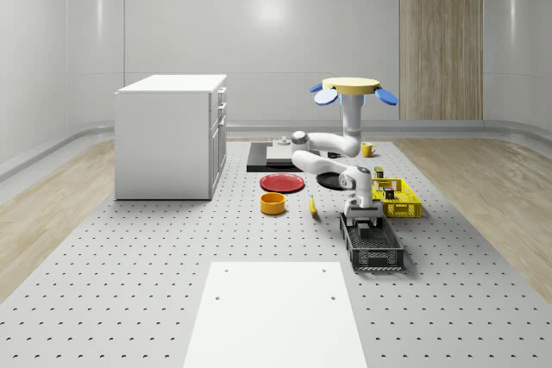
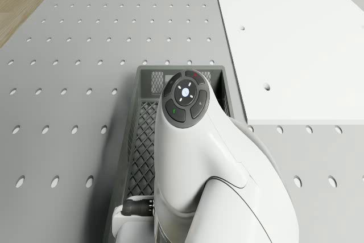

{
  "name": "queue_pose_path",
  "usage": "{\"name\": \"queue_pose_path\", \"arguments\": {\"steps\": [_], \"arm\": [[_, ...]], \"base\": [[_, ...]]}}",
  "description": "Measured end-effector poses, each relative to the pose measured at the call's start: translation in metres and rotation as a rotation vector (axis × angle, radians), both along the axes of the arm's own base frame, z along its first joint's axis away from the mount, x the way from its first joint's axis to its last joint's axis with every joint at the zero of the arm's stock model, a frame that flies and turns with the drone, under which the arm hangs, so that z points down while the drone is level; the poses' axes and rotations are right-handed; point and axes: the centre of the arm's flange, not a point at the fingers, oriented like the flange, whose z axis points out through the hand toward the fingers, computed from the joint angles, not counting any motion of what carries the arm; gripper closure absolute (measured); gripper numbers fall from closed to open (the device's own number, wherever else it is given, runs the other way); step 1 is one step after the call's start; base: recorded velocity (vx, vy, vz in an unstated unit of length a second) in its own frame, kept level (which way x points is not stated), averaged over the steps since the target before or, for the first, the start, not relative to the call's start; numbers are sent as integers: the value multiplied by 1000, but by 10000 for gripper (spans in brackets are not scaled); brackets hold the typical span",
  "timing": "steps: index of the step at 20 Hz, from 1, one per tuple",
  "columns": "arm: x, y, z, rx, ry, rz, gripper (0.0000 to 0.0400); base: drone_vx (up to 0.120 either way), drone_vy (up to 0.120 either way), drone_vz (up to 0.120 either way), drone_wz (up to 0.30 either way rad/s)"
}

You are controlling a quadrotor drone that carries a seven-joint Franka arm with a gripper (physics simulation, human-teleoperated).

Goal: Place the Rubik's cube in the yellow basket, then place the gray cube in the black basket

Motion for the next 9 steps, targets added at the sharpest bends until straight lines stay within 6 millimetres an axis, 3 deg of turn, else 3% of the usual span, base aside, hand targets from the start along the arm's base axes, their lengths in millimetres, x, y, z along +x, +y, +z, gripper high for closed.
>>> {"name": "queue_pose_path", "arguments": {"steps": [9], "arm": [[0,0,-23,0,0,0,2]], "base": [[0,0,0,0]]}}
